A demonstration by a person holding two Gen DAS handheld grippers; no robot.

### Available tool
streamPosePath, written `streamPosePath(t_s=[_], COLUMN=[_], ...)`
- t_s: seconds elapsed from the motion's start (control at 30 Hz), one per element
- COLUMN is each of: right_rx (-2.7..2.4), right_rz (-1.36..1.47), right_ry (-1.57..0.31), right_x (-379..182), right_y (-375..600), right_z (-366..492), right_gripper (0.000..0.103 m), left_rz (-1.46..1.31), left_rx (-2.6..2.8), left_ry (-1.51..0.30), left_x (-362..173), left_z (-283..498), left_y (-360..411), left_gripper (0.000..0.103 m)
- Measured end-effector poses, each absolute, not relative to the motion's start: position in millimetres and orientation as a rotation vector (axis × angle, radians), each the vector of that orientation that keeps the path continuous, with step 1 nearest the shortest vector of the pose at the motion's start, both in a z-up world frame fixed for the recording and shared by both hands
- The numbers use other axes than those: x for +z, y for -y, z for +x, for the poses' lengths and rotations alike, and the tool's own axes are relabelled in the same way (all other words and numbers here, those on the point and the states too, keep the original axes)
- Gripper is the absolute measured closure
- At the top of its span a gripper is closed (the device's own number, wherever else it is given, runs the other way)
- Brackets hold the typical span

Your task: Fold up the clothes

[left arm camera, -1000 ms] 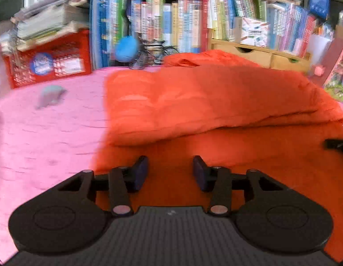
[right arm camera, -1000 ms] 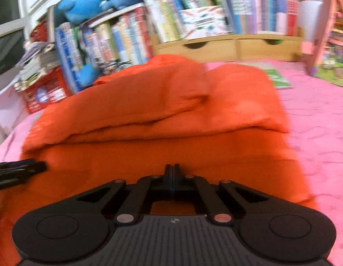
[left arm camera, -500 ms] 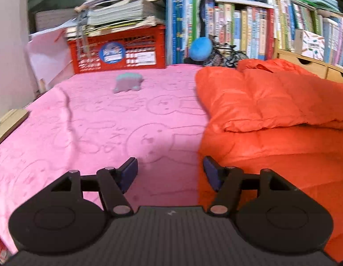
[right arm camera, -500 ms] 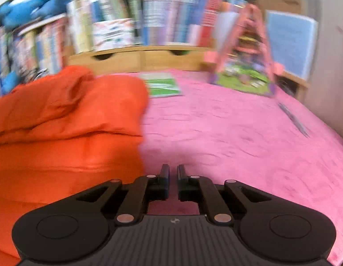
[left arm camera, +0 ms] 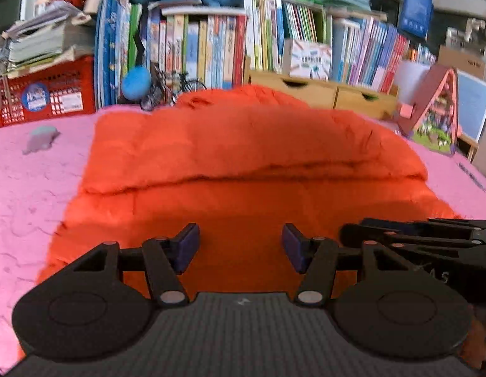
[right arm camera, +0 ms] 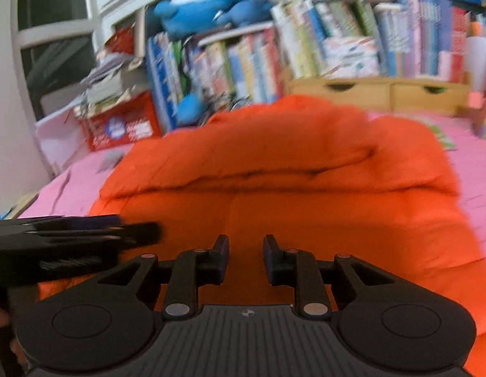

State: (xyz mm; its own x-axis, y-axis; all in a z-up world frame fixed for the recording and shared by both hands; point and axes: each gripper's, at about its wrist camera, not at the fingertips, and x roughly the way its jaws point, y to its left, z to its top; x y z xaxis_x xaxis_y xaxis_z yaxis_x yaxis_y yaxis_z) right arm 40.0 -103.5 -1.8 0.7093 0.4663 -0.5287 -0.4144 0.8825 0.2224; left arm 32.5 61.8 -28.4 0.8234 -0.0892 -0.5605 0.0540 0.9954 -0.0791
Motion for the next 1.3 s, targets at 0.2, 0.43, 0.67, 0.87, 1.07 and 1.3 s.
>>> streamPosePath(t_s=[0.2,0.43,0.67,0.87,1.07,1.3], right_rx=[0.489,0.385,0.206,0.106,0.254,0.351], right_rz=[0.065,-0.031,-0.026,-0.032,0.053,0.022], right_ry=[-0.633,-0.601,-0.595,-0.562,-0.571,-0.576], right_x=[-7,-11,-14,-9,-2,5], right_y=[104,136,197,237,243,201], right_z=[38,28,32,19,2,-9], right_gripper=[0.081,0.082,0.083,0.051,0.026,0.006], left_rz=[-0.004,0.028,0.031,-0.006,-0.020,0.006], left_rx=[-0.067,0.015,0.175,0.201,0.166,0.090], left_ry=[-0.607,-0.595,-0.603,-0.636,-0.671,-0.677], left_x=[-40,-46,-45,-32,-19,-13], left_z=[32,15,-1,-16,-22,-33], left_y=[-64,-102,-152,-170,-155,-131], left_gripper=[0.044,0.041,0.026,0.028,0.021,0.017])
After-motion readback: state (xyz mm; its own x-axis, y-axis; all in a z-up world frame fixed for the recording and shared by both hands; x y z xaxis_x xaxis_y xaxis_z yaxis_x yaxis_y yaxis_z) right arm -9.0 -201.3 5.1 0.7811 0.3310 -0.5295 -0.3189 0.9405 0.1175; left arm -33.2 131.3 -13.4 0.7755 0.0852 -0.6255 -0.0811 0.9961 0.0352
